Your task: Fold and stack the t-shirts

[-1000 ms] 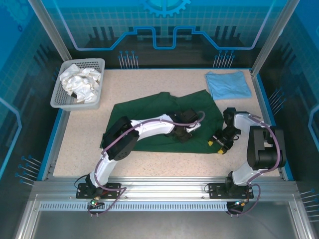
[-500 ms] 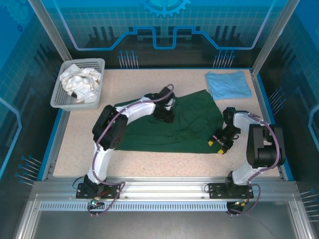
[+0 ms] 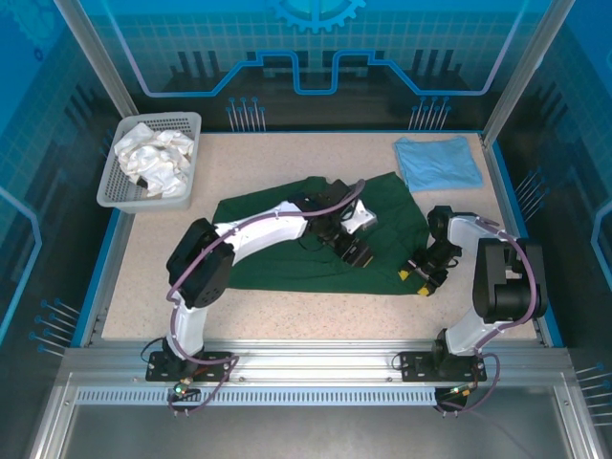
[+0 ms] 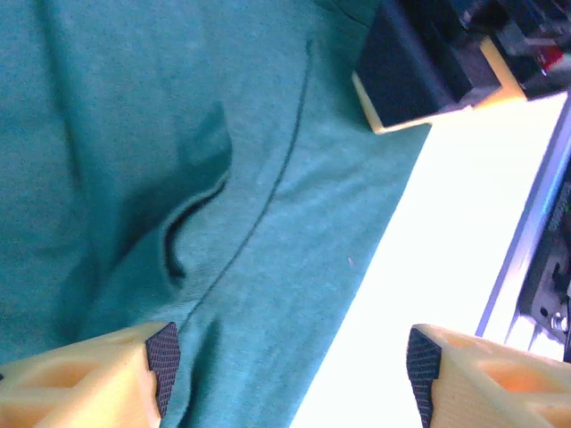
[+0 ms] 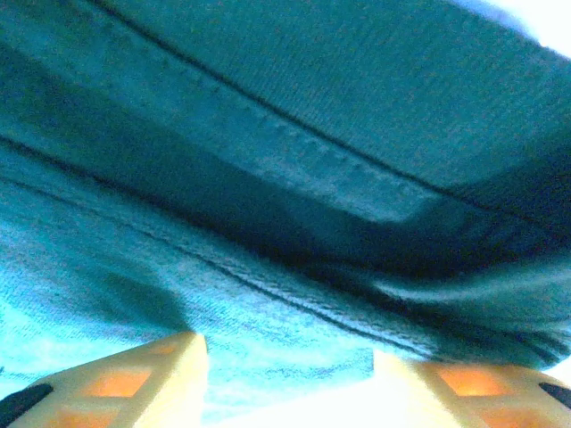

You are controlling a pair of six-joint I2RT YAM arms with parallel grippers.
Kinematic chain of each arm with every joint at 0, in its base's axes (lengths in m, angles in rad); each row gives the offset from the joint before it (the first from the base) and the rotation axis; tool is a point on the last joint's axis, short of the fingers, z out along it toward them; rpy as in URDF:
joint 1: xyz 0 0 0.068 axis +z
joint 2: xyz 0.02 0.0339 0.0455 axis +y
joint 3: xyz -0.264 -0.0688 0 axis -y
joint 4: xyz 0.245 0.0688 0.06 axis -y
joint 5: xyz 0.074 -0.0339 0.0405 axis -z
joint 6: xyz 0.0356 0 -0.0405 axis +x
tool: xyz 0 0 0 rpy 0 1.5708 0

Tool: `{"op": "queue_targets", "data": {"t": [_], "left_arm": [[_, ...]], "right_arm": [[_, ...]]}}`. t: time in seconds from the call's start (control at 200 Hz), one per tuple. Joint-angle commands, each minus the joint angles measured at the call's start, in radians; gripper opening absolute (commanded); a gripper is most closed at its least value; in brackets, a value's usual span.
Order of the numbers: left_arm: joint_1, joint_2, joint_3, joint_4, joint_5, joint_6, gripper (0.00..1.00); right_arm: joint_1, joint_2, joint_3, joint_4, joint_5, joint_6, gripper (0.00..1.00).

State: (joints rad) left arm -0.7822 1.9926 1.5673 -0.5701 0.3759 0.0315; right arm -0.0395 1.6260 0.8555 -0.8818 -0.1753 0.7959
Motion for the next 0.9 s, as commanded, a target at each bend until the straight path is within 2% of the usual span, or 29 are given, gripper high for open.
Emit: {"op": "queue_targets", "data": {"t": [0.0,0.21,0.295,0.39,0.48,0.595,0.65,0.765,0.895], "left_arm": [[0.016,0.032,0.041,-0.048,0.009,0.071,0.7],[-0.014,0.118,0.135,-0.119,-0.158,0.091,0.66],[-0.014,0.125,0.144,-0.111,-0.169,0.091,0.66],[-0.015,0.146,0.165,-0.118,-0.178,0.088,0.62],[-0.016,0.161,0.175,-0.116,-0.192,0.079,0.51],[-0.015,0.161,0.175,-0.093,-0.251,0.058,0.21],[-0.013,0.158,0.169,-0.078,-0.282,0.049,0.11],[-0.005,0.156,0.158,-0.055,-0.343,0.027,0.0],[0.033,0.139,0.119,-0.011,-0.377,-0.023,0.0]], "right_arm": [[-0.01,0.042,-0.005,0.007,0.019,-0.007,0.54],[-0.01,0.056,0.019,0.001,0.014,-0.016,0.54],[-0.01,0.06,0.018,-0.003,0.016,-0.02,0.54],[-0.011,0.064,0.018,-0.006,0.019,-0.024,0.54],[-0.011,0.072,0.047,-0.009,0.018,-0.025,0.54],[-0.011,0.074,0.05,-0.009,0.02,-0.024,0.54],[-0.01,0.075,0.052,-0.01,0.023,-0.024,0.54],[-0.01,0.084,0.056,-0.01,0.02,-0.02,0.54],[-0.012,0.088,0.062,-0.012,0.022,-0.015,0.53]]}}
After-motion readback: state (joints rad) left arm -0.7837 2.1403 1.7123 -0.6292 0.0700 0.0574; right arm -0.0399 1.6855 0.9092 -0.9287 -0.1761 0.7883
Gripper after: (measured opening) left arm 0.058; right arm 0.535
